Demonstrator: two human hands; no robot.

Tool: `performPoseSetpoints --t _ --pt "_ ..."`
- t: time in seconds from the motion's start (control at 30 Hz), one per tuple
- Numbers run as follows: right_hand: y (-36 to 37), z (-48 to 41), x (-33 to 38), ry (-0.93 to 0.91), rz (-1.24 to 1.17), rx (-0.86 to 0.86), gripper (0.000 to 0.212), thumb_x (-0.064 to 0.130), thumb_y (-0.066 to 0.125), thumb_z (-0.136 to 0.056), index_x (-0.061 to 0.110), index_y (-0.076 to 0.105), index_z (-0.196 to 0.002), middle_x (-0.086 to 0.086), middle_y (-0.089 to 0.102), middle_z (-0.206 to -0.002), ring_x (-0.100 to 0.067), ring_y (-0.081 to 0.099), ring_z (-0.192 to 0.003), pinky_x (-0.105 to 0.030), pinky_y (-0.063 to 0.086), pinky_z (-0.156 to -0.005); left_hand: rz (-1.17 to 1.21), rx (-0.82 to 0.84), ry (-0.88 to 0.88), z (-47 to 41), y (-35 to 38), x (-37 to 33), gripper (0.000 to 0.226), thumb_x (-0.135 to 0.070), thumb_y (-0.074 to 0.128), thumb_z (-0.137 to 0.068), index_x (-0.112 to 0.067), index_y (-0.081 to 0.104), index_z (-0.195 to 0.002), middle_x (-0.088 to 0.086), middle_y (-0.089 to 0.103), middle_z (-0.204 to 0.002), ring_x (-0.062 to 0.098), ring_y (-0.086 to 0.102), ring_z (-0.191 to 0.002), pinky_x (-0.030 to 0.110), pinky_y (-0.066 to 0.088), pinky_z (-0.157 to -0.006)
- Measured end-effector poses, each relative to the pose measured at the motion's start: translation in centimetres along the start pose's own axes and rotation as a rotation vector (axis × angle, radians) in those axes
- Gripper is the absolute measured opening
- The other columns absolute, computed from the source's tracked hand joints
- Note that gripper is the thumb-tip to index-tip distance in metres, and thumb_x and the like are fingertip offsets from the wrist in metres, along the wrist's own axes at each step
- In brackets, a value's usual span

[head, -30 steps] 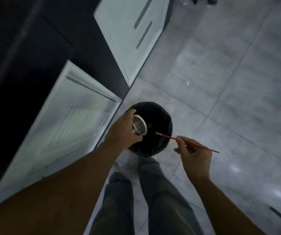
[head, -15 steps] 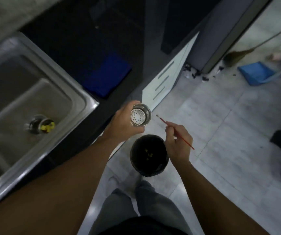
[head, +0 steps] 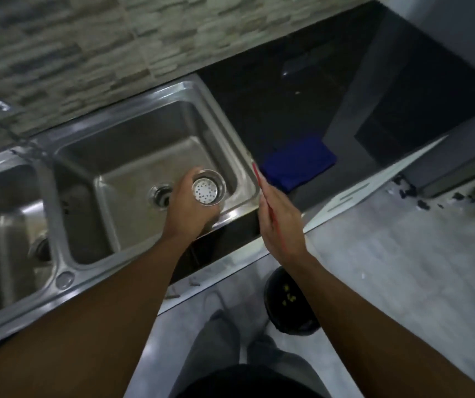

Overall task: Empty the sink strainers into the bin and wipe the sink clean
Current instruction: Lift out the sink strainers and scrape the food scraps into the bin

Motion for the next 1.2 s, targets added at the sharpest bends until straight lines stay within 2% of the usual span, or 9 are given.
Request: performPoseSetpoints --t 0.1,0.17,0.23,0.37,0.53,0.73,0.87,1.03,1.2 --pt "5.2 -0.9 0.4 0.004 0.035 0.182 0.045 0.022 0.041 -0.108 0.019 0.040 -0.152 -0.003 0.065 -0.125 -0.012 0.063 -0.107 -0.017 0.047 -0.095 0.001 -0.002 -0.083 -0.9 -2.5 5.3 0.080 -0.025 0.087 -0.061 -0.033 0.052 -0.132 -0.007 0.058 -0.134 0.012 0.055 -0.124 0.038 0.046 -0.109" --pt "8.6 -1.3 0.6 0.002 0.075 0.296 0.045 0.027 0.036 -0.109 0.025 0.035 -0.153 -0.001 0.065 -0.119 -0.010 0.062 -0.096 -0.027 0.054 -0.086 0.007 -0.002 -0.118 -1.4 -4.0 8.5 0.076 -0.024 0.089 -0.057 -0.036 0.056 -0.124 -0.005 0.055 -0.132 0.005 0.053 -0.120 0.021 0.043 -0.106" --pt "11.4 -2.0 1.2 -0.055 0.117 0.362 0.042 0.027 0.033 -0.109 0.022 0.039 -0.150 0.001 0.065 -0.106 -0.001 0.054 -0.081 -0.023 0.052 -0.074 -0.013 -0.002 -0.196 -1.9 -5.2 11.4 0.076 -0.029 0.087 -0.055 -0.031 0.057 -0.125 0.000 0.052 -0.128 0.003 0.050 -0.111 0.000 0.033 -0.090" --pt "15.8 -3.6 2.2 -0.089 0.157 0.441 0.039 0.015 0.038 -0.106 0.010 0.050 -0.143 -0.006 0.066 -0.095 -0.014 0.059 -0.076 -0.030 0.053 -0.075 -0.095 0.056 -0.368 -3.1 -6.5 16.5 0.084 -0.013 0.093 -0.062 -0.008 0.051 -0.134 0.014 0.048 -0.135 0.026 0.051 -0.121 0.023 0.038 -0.096" --pt "18.1 -3.6 1.7 -0.040 0.409 0.481 0.045 0.021 0.037 -0.104 0.016 0.047 -0.148 -0.006 0.071 -0.109 -0.020 0.063 -0.087 -0.031 0.045 -0.082 -0.193 0.115 -0.513 -4.5 -7.3 21.0 0.070 -0.019 0.088 -0.068 -0.014 0.054 -0.128 0.011 0.057 -0.132 0.032 0.055 -0.122 0.044 0.049 -0.100" --pt "18.2 -3.3 2.1 -0.034 0.426 0.486 0.045 0.020 0.041 -0.102 0.014 0.052 -0.145 -0.009 0.074 -0.107 -0.020 0.069 -0.091 -0.036 0.055 -0.084 -0.229 0.261 -0.694 -5.5 -6.9 24.0 0.091 -0.008 0.095 -0.054 -0.012 0.049 -0.133 0.014 0.057 -0.134 0.035 0.055 -0.124 0.044 0.050 -0.101" --pt "18.2 -3.4 2.3 -0.029 0.443 0.476 0.046 0.028 0.038 -0.102 0.017 0.054 -0.144 -0.006 0.075 -0.109 -0.019 0.071 -0.091 -0.035 0.058 -0.082 -0.236 0.288 -0.705 -5.9 -6.2 25.0 0.086 -0.011 0.093 -0.062 -0.012 0.047 -0.134 0.015 0.056 -0.137 0.036 0.055 -0.126 0.046 0.049 -0.104" --pt "18.4 -3.3 2.0 -0.042 0.481 0.467 0.044 0.027 0.040 -0.103 0.017 0.055 -0.143 -0.001 0.075 -0.097 -0.008 0.062 -0.074 -0.019 0.044 -0.074 -0.244 0.291 -0.726 -5.6 -5.8 26.1 0.082 -0.011 0.090 -0.068 -0.009 0.044 -0.136 0.016 0.052 -0.139 0.035 0.052 -0.130 0.045 0.046 -0.108" --pt "18.4 -3.4 1.9 -0.022 0.514 0.476 0.048 0.033 0.033 -0.103 0.020 0.053 -0.144 -0.001 0.076 -0.099 -0.013 0.068 -0.076 -0.019 0.038 -0.072 -0.233 0.278 -0.766 -5.5 -6.0 26.7 0.087 -0.009 0.090 -0.070 -0.005 0.038 -0.140 0.019 0.049 -0.142 0.037 0.048 -0.132 0.046 0.044 -0.109"
Point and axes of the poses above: each hand's wrist, its own z-axis away from the middle knuckle, its own y-axis out of the palm, x = y × z, the point moved 4 cm from there along -z, towards the middle knuckle
